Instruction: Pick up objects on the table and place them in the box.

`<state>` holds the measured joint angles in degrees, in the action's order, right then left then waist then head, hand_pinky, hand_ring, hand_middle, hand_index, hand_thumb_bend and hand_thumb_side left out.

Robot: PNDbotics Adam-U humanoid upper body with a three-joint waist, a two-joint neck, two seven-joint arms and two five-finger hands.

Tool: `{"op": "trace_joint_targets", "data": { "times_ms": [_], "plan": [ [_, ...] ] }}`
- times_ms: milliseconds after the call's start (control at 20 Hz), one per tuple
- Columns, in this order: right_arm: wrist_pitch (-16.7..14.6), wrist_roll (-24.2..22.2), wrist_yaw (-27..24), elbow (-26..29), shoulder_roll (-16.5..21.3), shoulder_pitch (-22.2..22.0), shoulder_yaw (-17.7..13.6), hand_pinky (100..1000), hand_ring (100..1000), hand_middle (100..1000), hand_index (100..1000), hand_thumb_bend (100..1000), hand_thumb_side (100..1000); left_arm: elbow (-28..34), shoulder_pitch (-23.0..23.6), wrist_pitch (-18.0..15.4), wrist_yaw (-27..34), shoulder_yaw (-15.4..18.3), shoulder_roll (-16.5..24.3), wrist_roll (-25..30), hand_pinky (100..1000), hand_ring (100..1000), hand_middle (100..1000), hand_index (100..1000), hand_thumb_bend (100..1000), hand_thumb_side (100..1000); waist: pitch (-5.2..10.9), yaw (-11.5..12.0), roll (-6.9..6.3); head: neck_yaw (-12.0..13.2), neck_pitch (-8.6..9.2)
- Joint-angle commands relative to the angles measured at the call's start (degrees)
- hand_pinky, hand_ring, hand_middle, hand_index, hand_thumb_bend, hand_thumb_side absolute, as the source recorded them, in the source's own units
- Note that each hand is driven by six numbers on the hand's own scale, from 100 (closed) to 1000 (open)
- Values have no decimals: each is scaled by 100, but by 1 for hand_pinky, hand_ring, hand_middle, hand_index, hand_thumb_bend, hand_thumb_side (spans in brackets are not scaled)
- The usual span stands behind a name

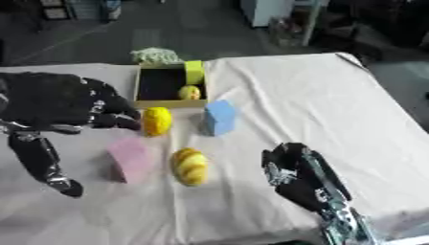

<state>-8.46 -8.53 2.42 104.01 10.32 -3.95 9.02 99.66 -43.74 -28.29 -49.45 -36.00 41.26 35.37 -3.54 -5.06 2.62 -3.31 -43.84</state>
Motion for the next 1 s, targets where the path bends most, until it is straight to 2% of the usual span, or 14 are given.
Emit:
{"op": "trace_joint_targets", "data": {
  "times_ms": [50, 500, 1000],
  "plan": [
    [-2, -28, -27, 57, 36, 83, 15, 386, 339, 279, 526, 100, 287, -489, -133, -543, -506, 16, -152, 44, 866, 878, 875, 969, 780, 645, 32, -25, 2, 34, -27],
    [4, -60, -49, 52, -1, 132, 38, 386, 339, 278, 526, 100, 286, -1639, -103, -900, -1664, 64, -619, -867, 864, 874, 868, 965, 775, 644, -14, -96, 34, 100, -27],
    [7, -78, -60, 45, -28, 154, 49, 387, 337, 277, 526, 100, 286, -2110, -173, -872, -2037, 147, -942, -1448, 858, 861, 857, 959, 699, 593, -29, -112, 55, 132, -27]
  ]
}}
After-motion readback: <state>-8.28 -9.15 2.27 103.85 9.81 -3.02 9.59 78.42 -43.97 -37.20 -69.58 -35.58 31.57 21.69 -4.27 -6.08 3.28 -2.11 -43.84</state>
